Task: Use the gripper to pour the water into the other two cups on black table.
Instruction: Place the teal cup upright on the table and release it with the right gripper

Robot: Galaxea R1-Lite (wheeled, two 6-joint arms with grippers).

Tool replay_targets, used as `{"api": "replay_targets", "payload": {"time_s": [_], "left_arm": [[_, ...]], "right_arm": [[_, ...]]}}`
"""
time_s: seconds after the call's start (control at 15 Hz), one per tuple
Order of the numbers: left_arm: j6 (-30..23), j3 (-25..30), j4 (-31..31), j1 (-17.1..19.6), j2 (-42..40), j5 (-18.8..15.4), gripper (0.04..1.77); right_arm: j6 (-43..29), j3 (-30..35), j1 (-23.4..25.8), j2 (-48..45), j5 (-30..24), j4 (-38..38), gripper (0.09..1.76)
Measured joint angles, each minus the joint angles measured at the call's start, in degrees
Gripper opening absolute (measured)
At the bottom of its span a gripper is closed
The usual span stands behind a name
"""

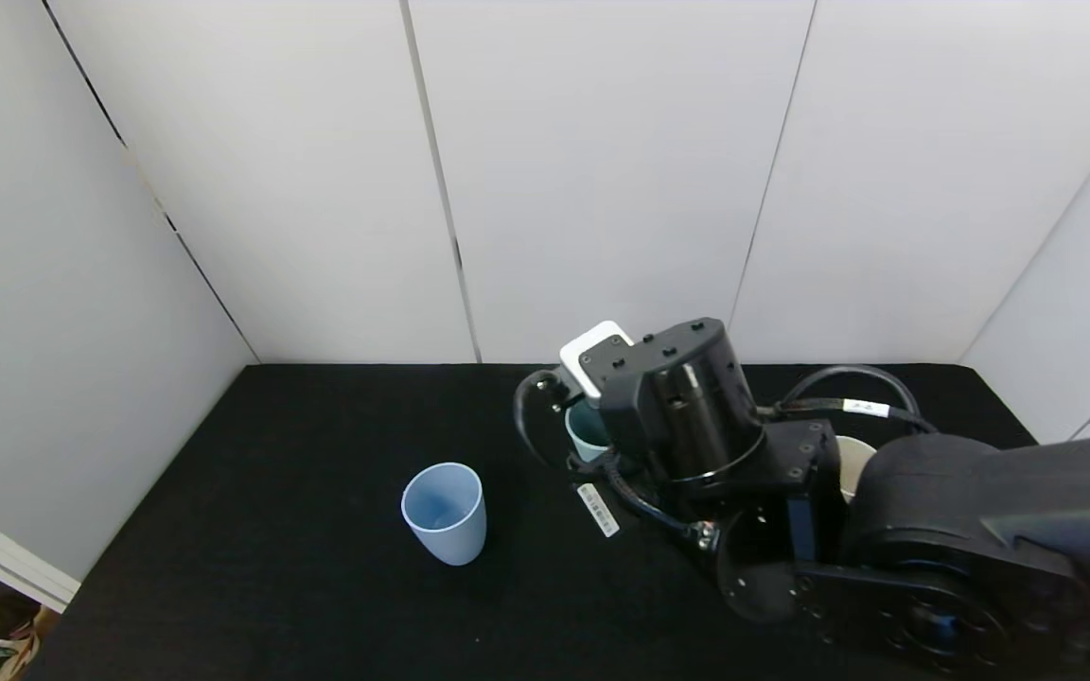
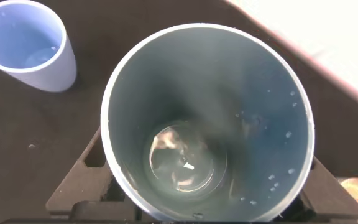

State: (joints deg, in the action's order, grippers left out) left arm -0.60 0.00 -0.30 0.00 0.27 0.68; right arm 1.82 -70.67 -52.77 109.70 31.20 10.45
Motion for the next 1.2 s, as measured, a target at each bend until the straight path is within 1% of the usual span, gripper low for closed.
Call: {"api": "replay_targets", "payload": {"time_s": [0.07, 0.27, 0.33, 0.53, 0.73, 0.93, 1.2], "left_arm": [[0.0, 0.0, 0.0, 0.0, 0.0, 0.0, 1.72], [0.0, 0.0, 0.0, 0.0, 0.0, 0.0, 1.72], [0.0, 0.0, 0.0, 0.0, 0.0, 0.0, 1.72], [0.0, 0.0, 0.0, 0.0, 0.0, 0.0, 1.72], [0.0, 0.0, 0.0, 0.0, 0.0, 0.0, 1.72], [0.0, 0.0, 0.0, 0.0, 0.0, 0.0, 1.72], [0.0, 0.0, 0.0, 0.0, 0.0, 0.0, 1.72]], "right_arm": [[-1.7, 3.4, 0.1, -1.2, -0.1, 4.3, 1.23], [-3.7, 14.8, 0.2, -3.2, -0.6, 23.5, 1.23], [-4.1, 18.5, 0.2, -3.6, -0.7, 28.4, 1.23], [-6.3, 27.1, 0.8, -4.0, -0.8, 37.6, 1.23], [-7.2, 31.3, 3.0, -3.2, -1.2, 41.7, 1.23], [-7.5, 32.0, 4.2, -1.2, -1.4, 42.4, 1.23], [-11.0, 31.5, 6.3, 3.1, -1.5, 42.6, 1.23]]}}
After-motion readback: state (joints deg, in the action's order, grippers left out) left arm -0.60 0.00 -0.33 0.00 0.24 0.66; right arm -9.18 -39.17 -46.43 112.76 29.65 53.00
